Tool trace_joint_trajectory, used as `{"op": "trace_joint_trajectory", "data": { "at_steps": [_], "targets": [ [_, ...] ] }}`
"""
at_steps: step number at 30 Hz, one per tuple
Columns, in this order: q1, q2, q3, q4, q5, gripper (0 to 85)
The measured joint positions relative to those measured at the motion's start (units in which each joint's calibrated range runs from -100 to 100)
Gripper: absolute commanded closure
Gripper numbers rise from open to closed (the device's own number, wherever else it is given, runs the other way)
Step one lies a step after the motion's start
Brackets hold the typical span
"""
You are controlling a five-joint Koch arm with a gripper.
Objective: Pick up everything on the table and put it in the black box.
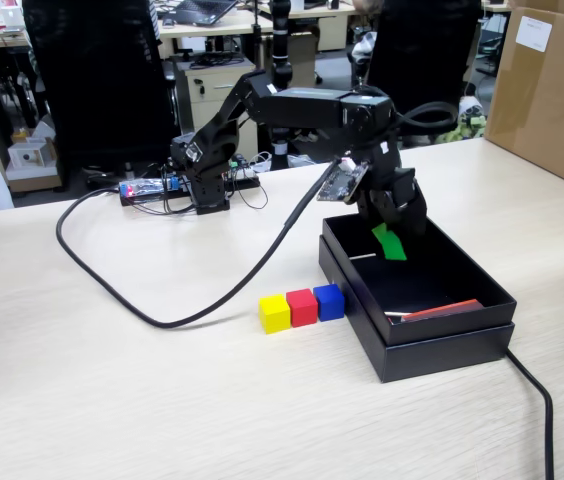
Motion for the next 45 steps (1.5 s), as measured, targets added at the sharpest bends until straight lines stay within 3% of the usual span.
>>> {"op": "trace_joint_trajectory", "data": {
  "at_steps": [8, 10, 11, 15, 18, 26, 33, 38, 45],
  "targets": [
    [-0.44, 3.37, 0.09, -0.39, 0.00, 75.3],
    [-0.59, 3.75, 0.09, -0.54, 0.00, 66.9],
    [-0.59, 4.01, 0.09, -0.54, 0.00, 58.8],
    [-0.54, 4.92, 0.09, -0.62, 0.00, 56.8],
    [-0.54, 4.92, 0.09, -0.70, 0.00, 44.6],
    [-1.86, -13.20, -2.92, -0.77, 0.20, 44.6],
    [-8.60, -34.17, -16.43, -0.85, -0.44, 37.6],
    [-13.33, -35.47, -22.27, -0.85, -2.20, 37.6],
    [-15.97, -24.98, -22.64, -0.85, -3.81, 37.6]
  ]
}}
